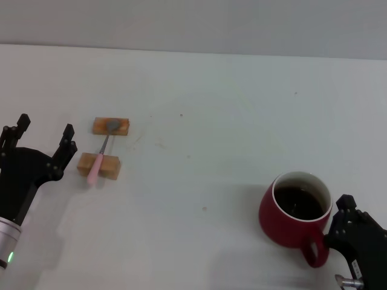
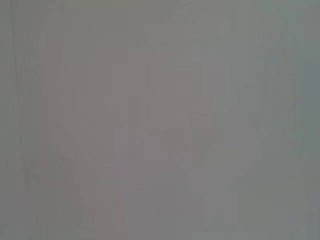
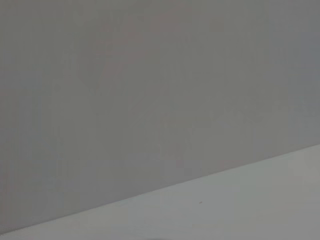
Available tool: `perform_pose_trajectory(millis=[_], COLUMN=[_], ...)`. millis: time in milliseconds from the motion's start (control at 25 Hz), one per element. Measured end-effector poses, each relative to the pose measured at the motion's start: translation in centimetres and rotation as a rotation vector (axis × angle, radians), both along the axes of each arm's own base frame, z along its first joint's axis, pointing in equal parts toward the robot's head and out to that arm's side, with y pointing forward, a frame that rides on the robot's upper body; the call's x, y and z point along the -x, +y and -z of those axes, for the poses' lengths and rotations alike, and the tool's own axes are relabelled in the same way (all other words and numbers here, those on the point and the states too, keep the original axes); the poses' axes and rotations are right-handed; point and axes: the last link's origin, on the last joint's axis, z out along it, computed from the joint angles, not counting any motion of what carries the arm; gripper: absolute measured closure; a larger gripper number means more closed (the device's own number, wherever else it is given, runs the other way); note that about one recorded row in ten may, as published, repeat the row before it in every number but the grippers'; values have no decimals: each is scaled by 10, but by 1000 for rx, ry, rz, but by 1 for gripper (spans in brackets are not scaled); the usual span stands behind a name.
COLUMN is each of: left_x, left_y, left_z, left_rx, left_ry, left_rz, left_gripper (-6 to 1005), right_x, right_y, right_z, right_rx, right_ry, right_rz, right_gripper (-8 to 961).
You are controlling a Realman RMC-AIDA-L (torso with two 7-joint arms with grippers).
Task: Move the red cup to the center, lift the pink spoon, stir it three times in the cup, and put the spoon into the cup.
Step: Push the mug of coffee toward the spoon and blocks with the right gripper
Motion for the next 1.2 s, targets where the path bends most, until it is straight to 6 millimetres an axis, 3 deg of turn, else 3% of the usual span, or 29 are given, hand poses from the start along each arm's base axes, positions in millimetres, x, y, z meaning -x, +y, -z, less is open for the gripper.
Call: perform_pose_trajectory(millis=[720,1200], left_x=[1,4], left_y=[-1,-2], left_z=[0,-1], left_rx=[-2,-2], left_ry=[-1,4], left_rz=[-6,-12], left_gripper=[194,193], right_x=[9,7], right_y=[23,39], right_z=[11,9], right_rx=[81,71], right_ry=[0,-23], right_rz=[-52,-55], right_gripper=[954,953])
